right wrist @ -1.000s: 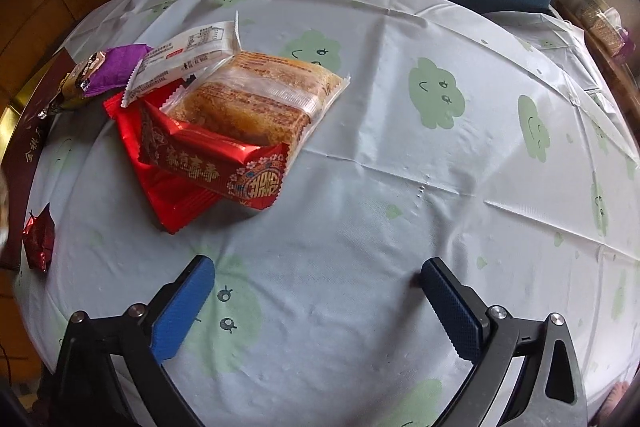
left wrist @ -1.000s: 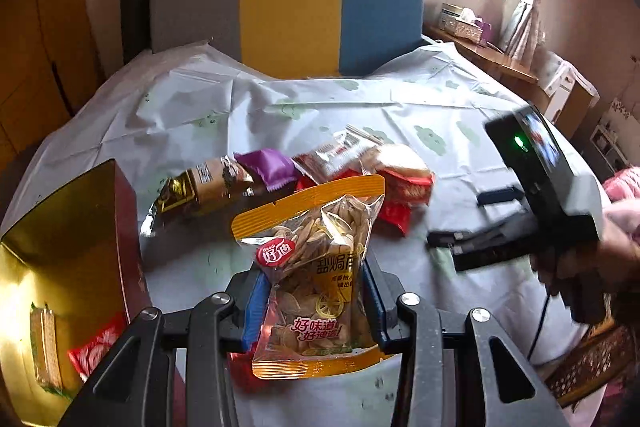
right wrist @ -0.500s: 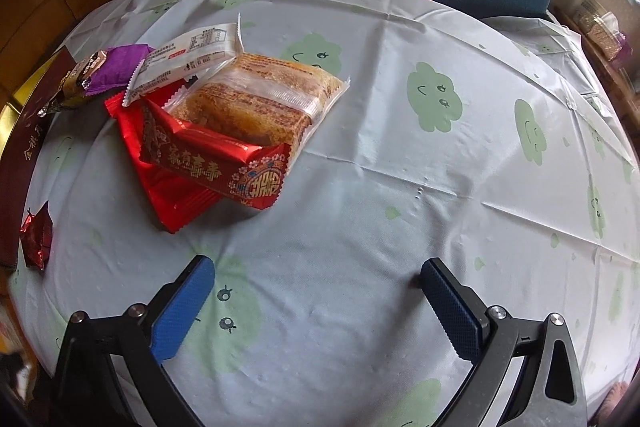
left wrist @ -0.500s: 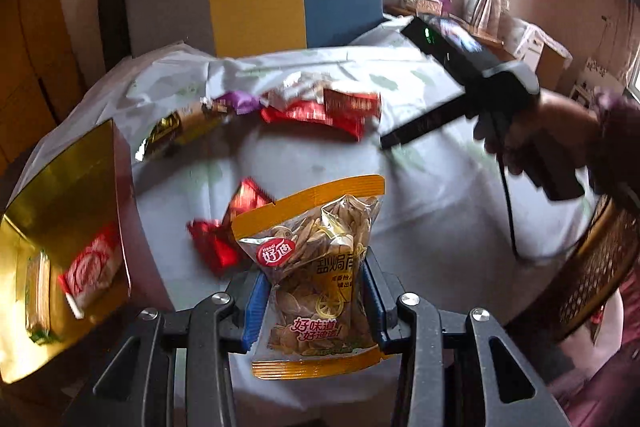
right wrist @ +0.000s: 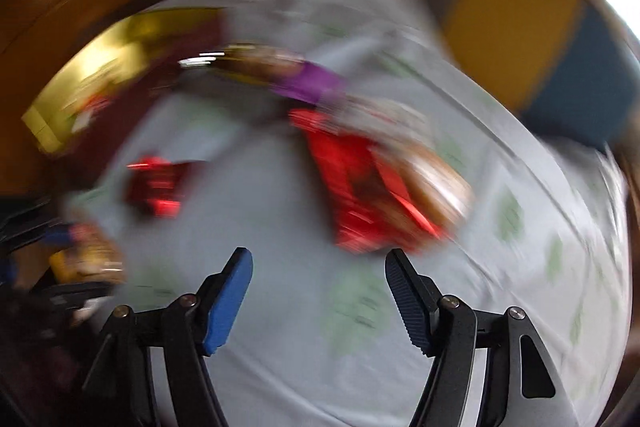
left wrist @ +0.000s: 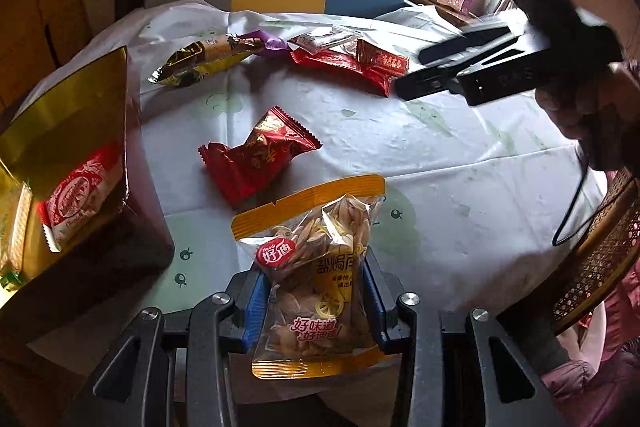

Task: Organize snacks
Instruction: 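Lift the nut bag with the left tool while the right tool grasps a red candy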

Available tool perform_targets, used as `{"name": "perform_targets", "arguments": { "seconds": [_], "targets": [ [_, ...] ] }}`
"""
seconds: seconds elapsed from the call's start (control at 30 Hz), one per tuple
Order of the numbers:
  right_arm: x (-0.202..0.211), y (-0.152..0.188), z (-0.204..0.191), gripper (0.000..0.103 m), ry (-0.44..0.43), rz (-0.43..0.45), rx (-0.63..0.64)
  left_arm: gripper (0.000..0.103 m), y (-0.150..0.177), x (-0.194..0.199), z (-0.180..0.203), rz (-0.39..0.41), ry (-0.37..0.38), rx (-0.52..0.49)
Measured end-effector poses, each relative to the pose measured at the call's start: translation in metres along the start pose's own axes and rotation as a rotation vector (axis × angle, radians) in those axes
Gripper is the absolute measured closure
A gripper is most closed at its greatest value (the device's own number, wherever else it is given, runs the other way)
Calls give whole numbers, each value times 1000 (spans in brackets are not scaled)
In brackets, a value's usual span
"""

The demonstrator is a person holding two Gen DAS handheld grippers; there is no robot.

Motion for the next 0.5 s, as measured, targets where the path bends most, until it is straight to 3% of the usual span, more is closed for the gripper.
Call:
{"name": "perform_targets", "arguments": {
  "seconds": [0.1, 0.27, 0.47, 0.5],
  "targets": [
    [-10, -25, -42, 34, -73, -24, 163, 61, 1, -1, -1, 3, 8, 4],
    [-40, -43, -85, 33, -112, -92, 363, 61, 2, 0, -1, 5, 19, 8],
    [-65, -45, -101, 34, -115, -167, 461, 61, 2, -2, -3, 6, 38, 19],
    [-64, -45, -101, 41, -120, -163, 452, 60, 2, -2, -3, 6, 40, 21]
  ]
}}
Point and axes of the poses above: each gripper's, at about its wrist camera, not at the fingertips, and x roughly against the way its jaws point, z to its right, y to its underside, the point moved 7 cm from there along -x, roughly the way its jaws point, and after that the axes turned 2 degrees about y, right-handed, at the moved point
